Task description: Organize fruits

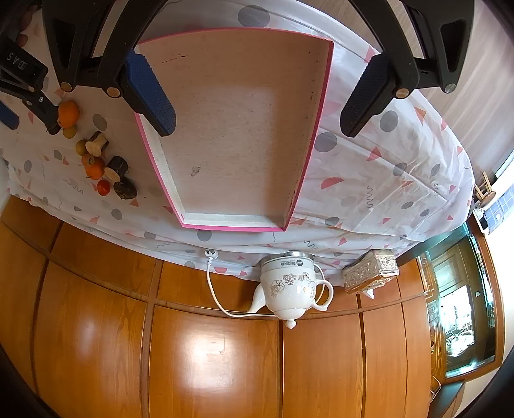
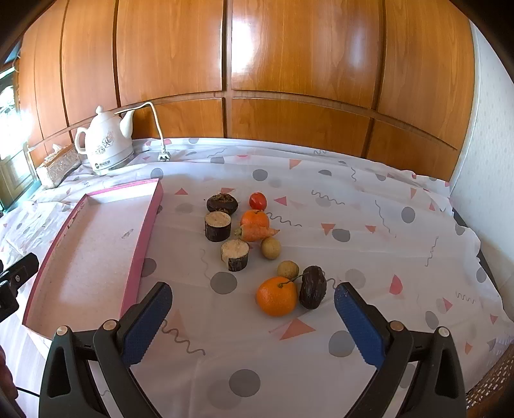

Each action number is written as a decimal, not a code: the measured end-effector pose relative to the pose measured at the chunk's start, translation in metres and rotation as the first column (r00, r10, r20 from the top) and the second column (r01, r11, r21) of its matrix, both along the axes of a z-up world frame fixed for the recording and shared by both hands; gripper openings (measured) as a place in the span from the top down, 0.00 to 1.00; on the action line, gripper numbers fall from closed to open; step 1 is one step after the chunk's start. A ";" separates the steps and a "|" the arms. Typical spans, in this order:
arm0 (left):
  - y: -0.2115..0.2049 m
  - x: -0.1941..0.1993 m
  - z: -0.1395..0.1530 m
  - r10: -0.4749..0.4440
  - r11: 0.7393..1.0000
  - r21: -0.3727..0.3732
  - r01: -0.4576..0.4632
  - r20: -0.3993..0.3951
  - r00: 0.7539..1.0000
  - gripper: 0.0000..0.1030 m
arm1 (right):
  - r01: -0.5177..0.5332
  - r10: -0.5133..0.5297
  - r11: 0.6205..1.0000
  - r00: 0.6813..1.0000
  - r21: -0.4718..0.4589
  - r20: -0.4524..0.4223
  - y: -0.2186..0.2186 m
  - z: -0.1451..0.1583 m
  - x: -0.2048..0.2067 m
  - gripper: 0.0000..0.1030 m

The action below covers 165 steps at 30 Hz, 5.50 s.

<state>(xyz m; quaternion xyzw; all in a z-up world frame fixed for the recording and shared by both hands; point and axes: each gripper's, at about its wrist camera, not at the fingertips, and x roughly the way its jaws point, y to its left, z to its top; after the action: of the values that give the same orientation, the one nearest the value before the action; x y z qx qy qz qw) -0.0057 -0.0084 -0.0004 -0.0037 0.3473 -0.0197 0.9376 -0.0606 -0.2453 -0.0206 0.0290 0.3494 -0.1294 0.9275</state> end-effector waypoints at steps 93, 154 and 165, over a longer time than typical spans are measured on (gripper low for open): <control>-0.244 0.102 -0.053 -0.657 0.736 -0.076 0.672 -0.316 0.684 0.77 | 0.585 -0.542 0.783 0.808 0.212 -0.228 -0.343 0.003 -0.007 0.08; 0.022 0.122 -0.061 0.009 0.995 -0.092 -0.031 -0.227 0.974 0.70 | 0.637 -0.582 0.760 0.756 0.130 -0.300 -0.343 -0.009 -0.009 0.11; 0.012 0.102 -0.043 -0.026 0.996 -0.091 0.011 -0.170 0.985 0.44 | 0.504 -0.469 0.854 0.852 0.124 -0.233 -0.320 0.001 0.006 0.16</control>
<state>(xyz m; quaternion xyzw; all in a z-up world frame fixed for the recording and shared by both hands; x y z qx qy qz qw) 0.0965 0.0040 -0.0434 -0.0442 0.4253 -0.0436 0.9029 -0.0543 -0.5648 -0.0201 0.1881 0.4297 -0.3307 0.8189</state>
